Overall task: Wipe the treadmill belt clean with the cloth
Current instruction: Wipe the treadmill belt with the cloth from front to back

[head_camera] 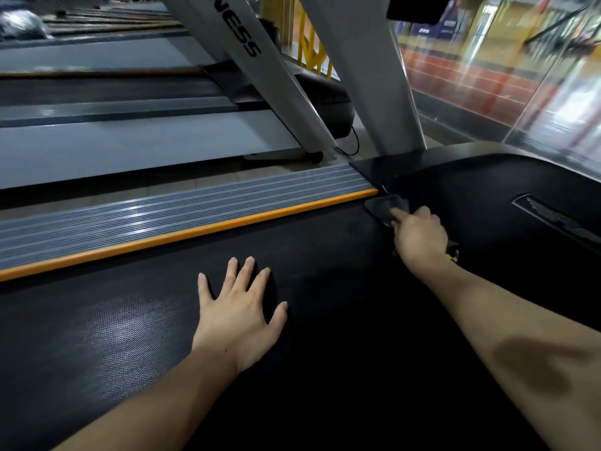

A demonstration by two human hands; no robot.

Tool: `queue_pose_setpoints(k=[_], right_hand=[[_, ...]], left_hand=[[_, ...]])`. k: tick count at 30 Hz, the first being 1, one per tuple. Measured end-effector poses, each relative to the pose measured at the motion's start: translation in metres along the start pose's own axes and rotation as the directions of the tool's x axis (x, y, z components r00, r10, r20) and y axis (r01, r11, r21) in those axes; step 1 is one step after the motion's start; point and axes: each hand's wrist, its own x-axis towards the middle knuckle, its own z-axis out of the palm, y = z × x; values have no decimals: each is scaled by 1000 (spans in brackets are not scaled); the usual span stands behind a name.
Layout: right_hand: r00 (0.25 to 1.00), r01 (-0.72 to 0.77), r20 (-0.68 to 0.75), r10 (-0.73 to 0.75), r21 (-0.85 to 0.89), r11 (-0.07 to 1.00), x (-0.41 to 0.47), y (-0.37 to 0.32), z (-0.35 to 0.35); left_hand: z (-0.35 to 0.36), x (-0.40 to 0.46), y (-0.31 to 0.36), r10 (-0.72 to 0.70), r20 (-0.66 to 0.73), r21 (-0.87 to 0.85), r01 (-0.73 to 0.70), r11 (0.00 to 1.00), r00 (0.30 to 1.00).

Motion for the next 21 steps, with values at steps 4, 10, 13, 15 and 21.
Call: queue_pose_setpoints(k=[4,10,13,15,21], right_hand=[[999,30,-45,-26,105,994,-33,-57,-2],[883,467,-121,-453,300,832,-80,-114,-6],[954,297,6,-299,82,951,-26,-41,0],[995,84,-50,-83,22,996,-4,6,2],[985,154,-110,-135,187,970,-56,-64,-7]], left_hand=[[0,0,-1,11,-8,-4,-11,1000,1000],[0,0,-1,9,-14,10,-9,1000,1000],[0,0,0,9,-29,0,-9,1000,1000],[0,0,0,7,-30,1,-7,1000,1000],[-1,1,0,3,-30,15,-2,1000,1000]])
